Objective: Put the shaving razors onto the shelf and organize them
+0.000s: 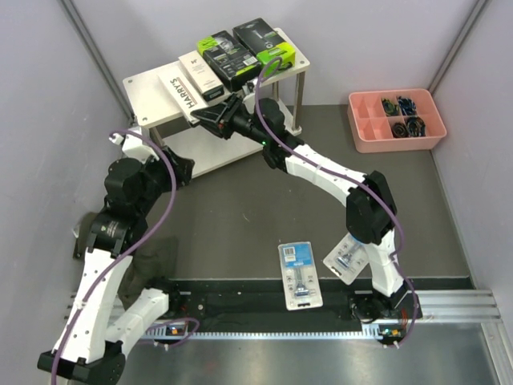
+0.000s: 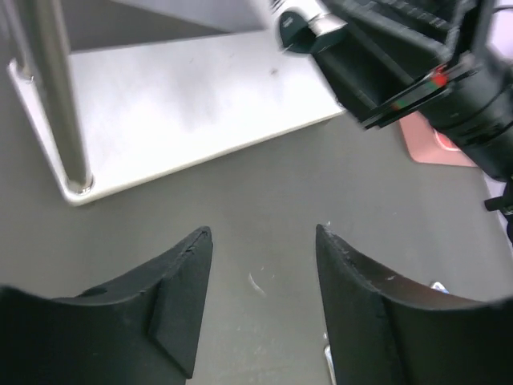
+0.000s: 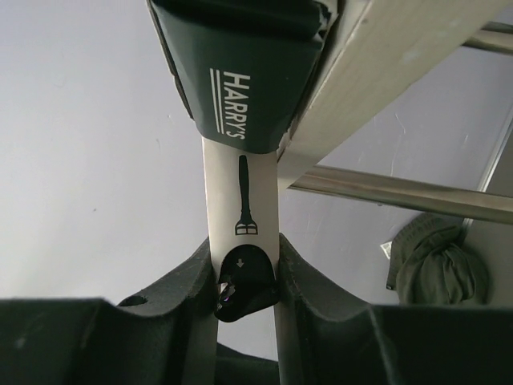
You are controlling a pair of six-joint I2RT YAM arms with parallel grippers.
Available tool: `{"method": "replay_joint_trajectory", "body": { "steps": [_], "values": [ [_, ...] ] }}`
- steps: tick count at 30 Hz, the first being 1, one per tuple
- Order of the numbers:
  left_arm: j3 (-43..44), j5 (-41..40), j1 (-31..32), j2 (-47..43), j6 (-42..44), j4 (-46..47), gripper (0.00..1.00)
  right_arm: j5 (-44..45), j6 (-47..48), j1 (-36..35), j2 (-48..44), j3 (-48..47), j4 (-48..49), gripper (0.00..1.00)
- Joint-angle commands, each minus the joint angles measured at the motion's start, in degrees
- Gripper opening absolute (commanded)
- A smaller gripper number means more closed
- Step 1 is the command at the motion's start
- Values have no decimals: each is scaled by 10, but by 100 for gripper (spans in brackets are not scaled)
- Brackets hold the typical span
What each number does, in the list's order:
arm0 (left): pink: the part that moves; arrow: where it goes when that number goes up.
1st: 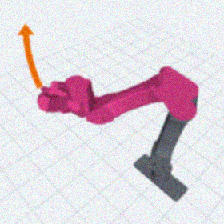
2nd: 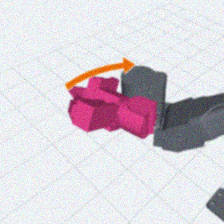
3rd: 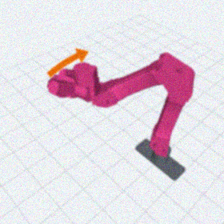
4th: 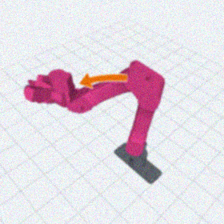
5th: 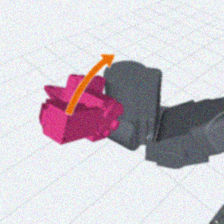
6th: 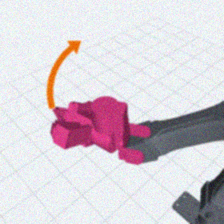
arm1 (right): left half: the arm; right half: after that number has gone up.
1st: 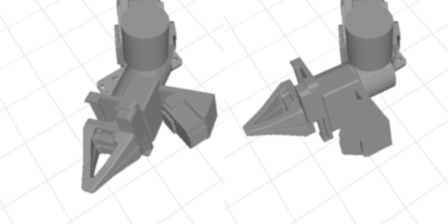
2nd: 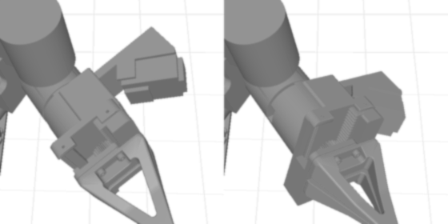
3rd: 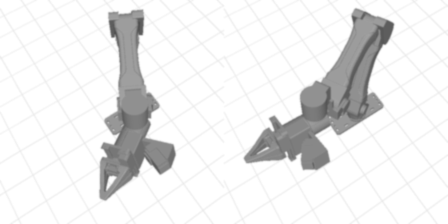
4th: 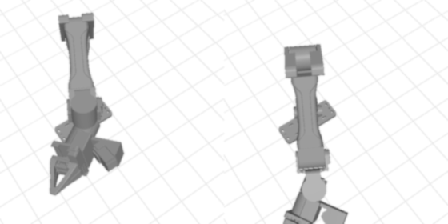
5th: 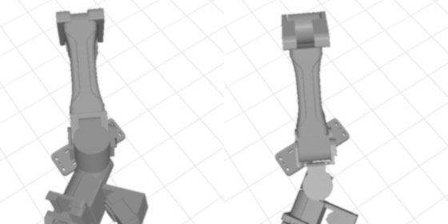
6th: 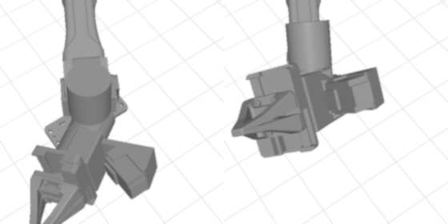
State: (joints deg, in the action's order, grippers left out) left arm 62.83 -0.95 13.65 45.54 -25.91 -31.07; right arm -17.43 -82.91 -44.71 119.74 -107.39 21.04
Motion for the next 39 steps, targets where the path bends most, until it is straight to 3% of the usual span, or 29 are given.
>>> {"method": "replay_joint_trajectory", "body": {
  "steps": [1, 5, 6, 9, 10, 14, 20, 39],
  "values": [
    [23, 55, 0, 20, 18, 66, 52, 13, -11, 2, 1, -36, 36, 20],
    [29, 117, 0, 59, 13, 106, 34, 13, -15, 2, 8, -43, 45, 24],
    [33, 132, 0, 67, 13, 114, 22, 12, -15, 3, 10, -47, 47, 25],
    [50, 159, 0, 94, 6, 127, 4, 11, -18, 6, 16, -57, 49, 29],
    [53, 157, 0, 97, 3, 133, 2, 9, -19, 7, 18, -60, 49, 31],
    [56, 139, 0, 100, -9, 161, 0, 8, -21, 10, 17, -62, 52, 43],
    [65, 133, 0, 122, -22, 187, 0, 8, -23, 10, 15, -61, 54, 54],
    [109, 116, -30, 225, -32, 223, 0, -8, -35, 18, 8, -53, 70, 61]
  ]
}}
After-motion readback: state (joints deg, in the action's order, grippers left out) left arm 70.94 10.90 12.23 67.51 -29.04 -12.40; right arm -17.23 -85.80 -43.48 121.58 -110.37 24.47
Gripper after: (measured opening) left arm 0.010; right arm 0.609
